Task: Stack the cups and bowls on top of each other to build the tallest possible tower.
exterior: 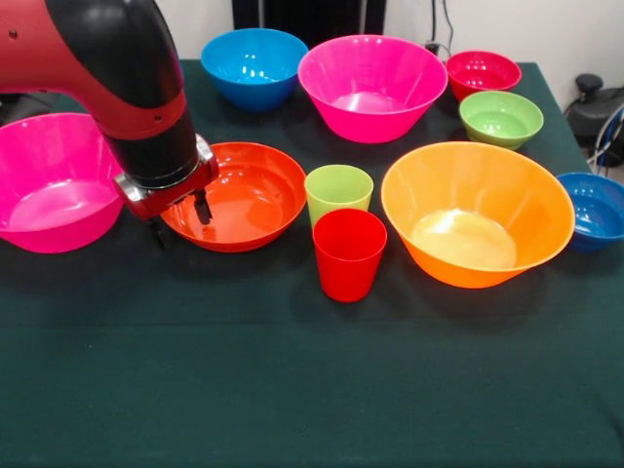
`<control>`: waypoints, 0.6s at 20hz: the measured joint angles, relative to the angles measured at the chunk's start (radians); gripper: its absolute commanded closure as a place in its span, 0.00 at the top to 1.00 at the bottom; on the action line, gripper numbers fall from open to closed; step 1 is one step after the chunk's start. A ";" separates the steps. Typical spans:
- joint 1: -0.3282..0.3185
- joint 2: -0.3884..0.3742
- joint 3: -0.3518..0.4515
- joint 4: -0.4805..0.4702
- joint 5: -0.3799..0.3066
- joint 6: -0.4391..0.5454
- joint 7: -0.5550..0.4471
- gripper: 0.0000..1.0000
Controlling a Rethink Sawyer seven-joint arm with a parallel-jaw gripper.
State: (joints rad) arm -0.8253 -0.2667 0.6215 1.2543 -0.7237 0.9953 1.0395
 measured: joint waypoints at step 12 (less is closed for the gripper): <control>0.002 -0.001 0.002 -0.008 0.018 0.006 0.000 0.00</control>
State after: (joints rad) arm -0.8236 -0.2675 0.6234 1.2464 -0.7052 1.0015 1.0395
